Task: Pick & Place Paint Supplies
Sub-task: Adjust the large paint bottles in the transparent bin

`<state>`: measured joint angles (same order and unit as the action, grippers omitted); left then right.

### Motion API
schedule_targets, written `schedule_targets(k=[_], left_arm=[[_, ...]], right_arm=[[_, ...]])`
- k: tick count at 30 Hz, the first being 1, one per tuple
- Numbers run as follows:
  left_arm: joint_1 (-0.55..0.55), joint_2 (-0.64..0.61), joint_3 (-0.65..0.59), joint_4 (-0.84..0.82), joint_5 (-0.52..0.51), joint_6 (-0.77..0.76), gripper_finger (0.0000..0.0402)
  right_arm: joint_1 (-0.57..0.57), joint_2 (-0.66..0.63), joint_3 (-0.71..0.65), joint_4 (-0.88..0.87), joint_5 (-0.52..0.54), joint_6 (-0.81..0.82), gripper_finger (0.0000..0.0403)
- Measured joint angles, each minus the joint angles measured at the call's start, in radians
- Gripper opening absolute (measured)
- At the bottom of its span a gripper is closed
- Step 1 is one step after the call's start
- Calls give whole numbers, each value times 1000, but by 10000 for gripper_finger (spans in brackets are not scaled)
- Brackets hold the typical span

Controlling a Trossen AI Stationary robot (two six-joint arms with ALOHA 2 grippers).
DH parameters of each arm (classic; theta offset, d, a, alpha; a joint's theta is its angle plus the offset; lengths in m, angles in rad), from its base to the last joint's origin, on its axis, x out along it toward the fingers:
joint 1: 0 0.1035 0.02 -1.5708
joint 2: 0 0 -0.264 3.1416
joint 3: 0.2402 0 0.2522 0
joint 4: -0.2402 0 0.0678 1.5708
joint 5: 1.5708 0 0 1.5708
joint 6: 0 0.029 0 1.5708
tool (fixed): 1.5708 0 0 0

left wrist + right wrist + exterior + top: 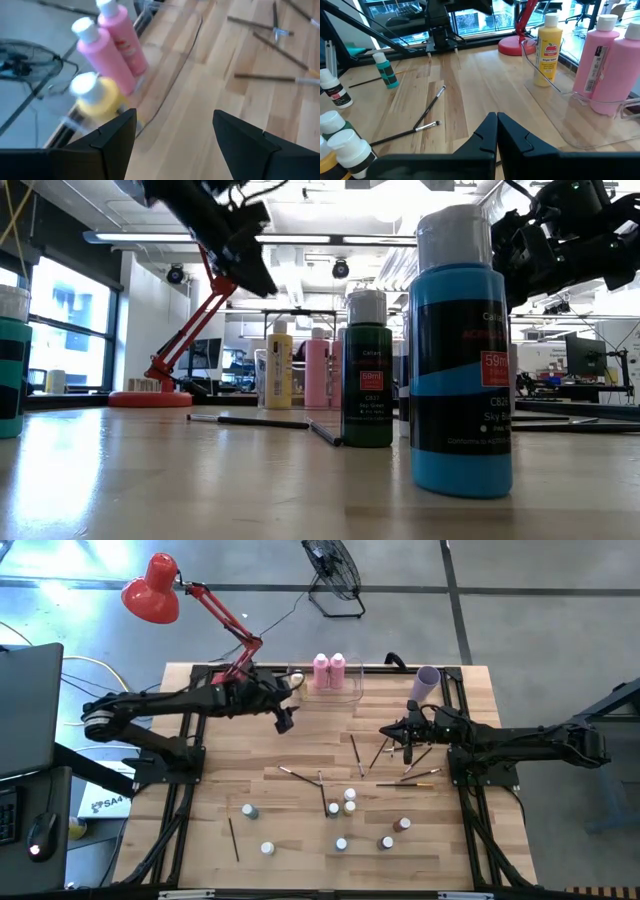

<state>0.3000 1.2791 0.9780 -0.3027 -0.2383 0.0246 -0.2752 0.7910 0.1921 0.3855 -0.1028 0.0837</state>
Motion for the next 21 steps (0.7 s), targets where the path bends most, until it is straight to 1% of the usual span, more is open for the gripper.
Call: schedule_targets(k=[1,3,6,8,12,21], left_arm=[[0,7,-24,44,1,0,258],[0,7,-75,66,3,2,258],[1,6,-115,126,-8,25,258],[1,6,-133,135,-18,31,258],[1,14,-141,155,-46,23,258],[1,35,-142,147,-42,-29,258]], right_arm=[[0,0,0,-1,0,0,2],[0,0,0,-3,-1,0,2],[0,0,0,-10,0,0,2],[0,0,0,-12,0,0,2],[0,0,0,-13,0,0,2],[0,0,0,-11,0,0,2]])
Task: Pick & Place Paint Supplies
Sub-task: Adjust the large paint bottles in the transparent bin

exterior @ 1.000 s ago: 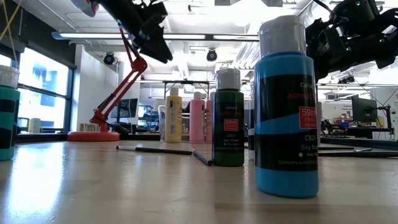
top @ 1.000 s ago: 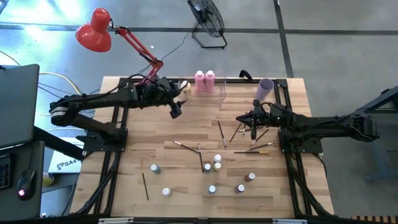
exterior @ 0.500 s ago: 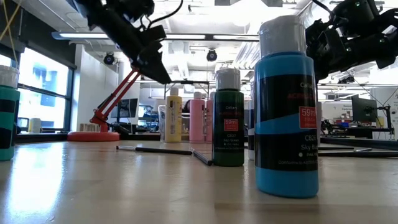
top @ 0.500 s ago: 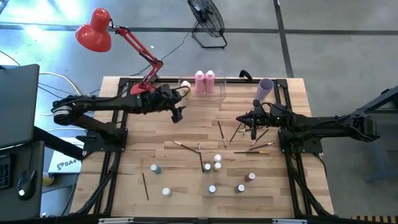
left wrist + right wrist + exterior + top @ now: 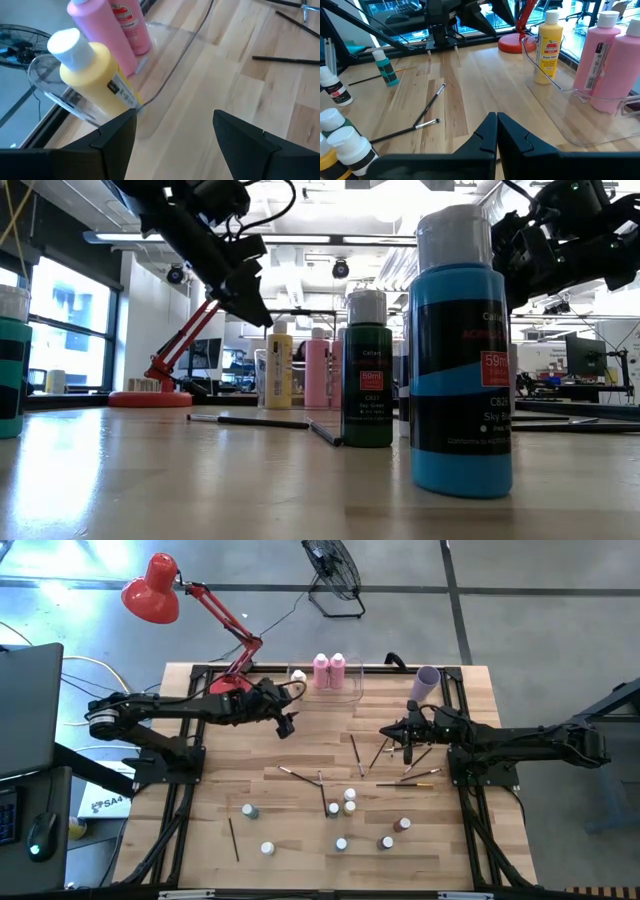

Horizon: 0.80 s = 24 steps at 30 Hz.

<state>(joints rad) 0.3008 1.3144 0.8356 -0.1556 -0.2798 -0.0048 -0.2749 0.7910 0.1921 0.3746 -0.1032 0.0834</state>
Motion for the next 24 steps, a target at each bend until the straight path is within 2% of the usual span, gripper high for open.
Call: schedule_targets(k=[10,14,17,24], left_arm=[[0,0,0,-1,2,-34,258],[0,0,0,-1,52,-21,252],[0,0,0,0,70,9,222],[0,0,0,0,89,110,98]], right_arm=[[0,0,0,-3,0,0,2],[0,0,0,-4,0,0,2],[0,0,0,-4,0,0,2],[0,0,0,-5,0,0,2]])
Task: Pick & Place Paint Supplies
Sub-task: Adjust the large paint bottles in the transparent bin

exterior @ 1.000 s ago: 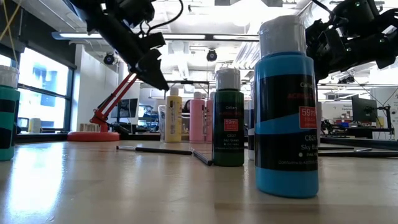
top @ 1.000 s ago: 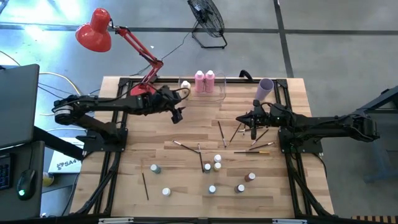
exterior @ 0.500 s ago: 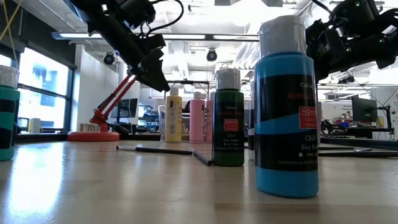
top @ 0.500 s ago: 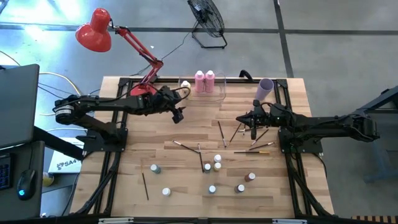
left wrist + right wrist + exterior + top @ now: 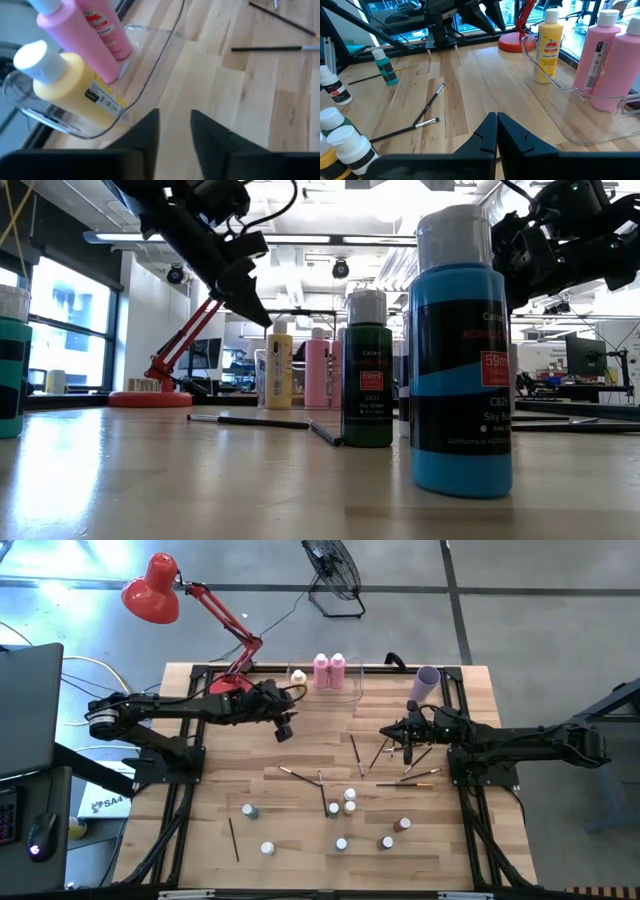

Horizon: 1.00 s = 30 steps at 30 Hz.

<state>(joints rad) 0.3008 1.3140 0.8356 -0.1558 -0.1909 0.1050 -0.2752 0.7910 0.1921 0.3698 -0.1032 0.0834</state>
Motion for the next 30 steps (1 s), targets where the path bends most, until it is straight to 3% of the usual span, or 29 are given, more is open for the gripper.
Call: schedule_targets(k=[7,14,22,30], left_arm=[[0,0,0,6,-3,214,6],[4,17,1,5,-61,290,2],[98,66,1,43,-77,275,1],[173,70,1,56,1,244,0]], right_arm=[[0,0,0,0,0,0,2],[0,0,0,0,0,0,2],[0,0,0,0,0,0,2],[0,0,0,0,0,0,2]])
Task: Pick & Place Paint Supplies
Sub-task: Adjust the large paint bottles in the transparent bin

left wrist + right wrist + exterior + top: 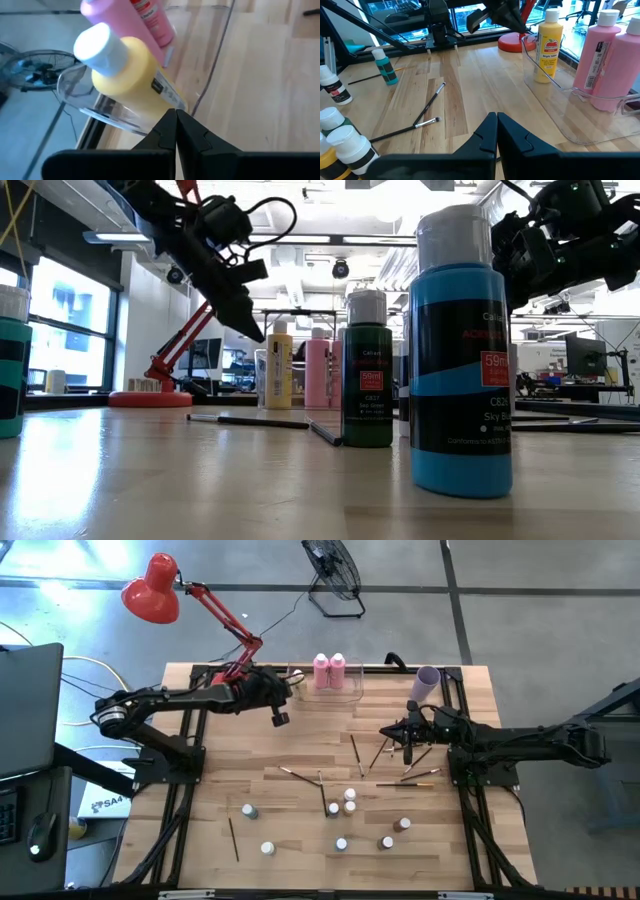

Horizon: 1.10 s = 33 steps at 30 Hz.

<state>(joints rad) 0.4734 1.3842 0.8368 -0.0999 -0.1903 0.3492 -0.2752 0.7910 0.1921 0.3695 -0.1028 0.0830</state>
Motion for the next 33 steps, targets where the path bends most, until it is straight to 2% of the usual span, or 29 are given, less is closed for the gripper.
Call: schedule_targets(k=[8,15,33], left_arm=[[20,2,0,18,52,-22,0],[17,60,14,43,103,-33,0],[18,94,51,28,76,-13,0]], right_arm=[[0,0,0,0,0,0,2],[0,0,0,0,7,0,2],[0,0,0,-1,26,0,2]])
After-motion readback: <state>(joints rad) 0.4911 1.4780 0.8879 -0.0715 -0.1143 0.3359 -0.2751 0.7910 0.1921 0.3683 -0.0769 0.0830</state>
